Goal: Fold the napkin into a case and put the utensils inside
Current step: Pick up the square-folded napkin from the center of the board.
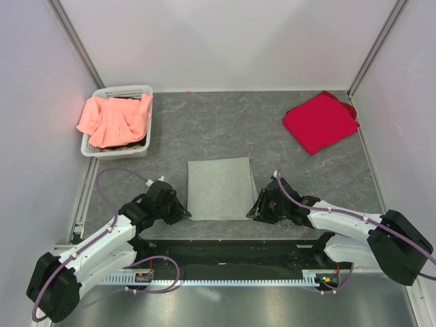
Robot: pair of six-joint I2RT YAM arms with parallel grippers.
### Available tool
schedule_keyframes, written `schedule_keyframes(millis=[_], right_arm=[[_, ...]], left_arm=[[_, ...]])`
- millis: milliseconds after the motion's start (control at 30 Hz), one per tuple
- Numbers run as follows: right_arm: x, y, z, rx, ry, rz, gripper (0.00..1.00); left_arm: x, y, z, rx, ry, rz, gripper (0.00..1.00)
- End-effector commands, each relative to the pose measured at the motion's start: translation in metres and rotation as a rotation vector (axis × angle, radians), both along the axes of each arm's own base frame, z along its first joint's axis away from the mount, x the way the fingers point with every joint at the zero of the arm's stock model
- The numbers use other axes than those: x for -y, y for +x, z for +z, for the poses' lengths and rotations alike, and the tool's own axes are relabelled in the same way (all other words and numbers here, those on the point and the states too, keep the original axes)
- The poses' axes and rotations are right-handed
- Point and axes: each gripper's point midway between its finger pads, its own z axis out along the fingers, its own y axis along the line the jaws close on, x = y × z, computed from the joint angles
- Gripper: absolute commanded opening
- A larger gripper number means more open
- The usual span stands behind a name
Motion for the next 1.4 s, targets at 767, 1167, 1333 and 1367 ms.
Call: schedule_keyframes(millis=[767,1167,1333,1367], right_arm=[[0.003,0.008,-0.005,0.059,-0.398,0.055,0.39],[-0.009,0.004,-0.019,0.033,-0.42,0.075,0.2],[-0.012,0.01,-0.011,0.07,-0.412,0.073,0.04],[-0.012,0.011,-0.009,0.076,-0.411,0.075,0.0]], left_arm=[[0.003,-0.007,-0.014,0.005,-0.089,0.045,0.02],[0.005,-0.008,-0.011,0.021,-0.111,0.022,0.02],[0.006,-0.007,-0.009,0.03,-0.114,0.02,0.02],[0.007,-0.007,-0.007,0.034,-0.119,0.018,0.02]])
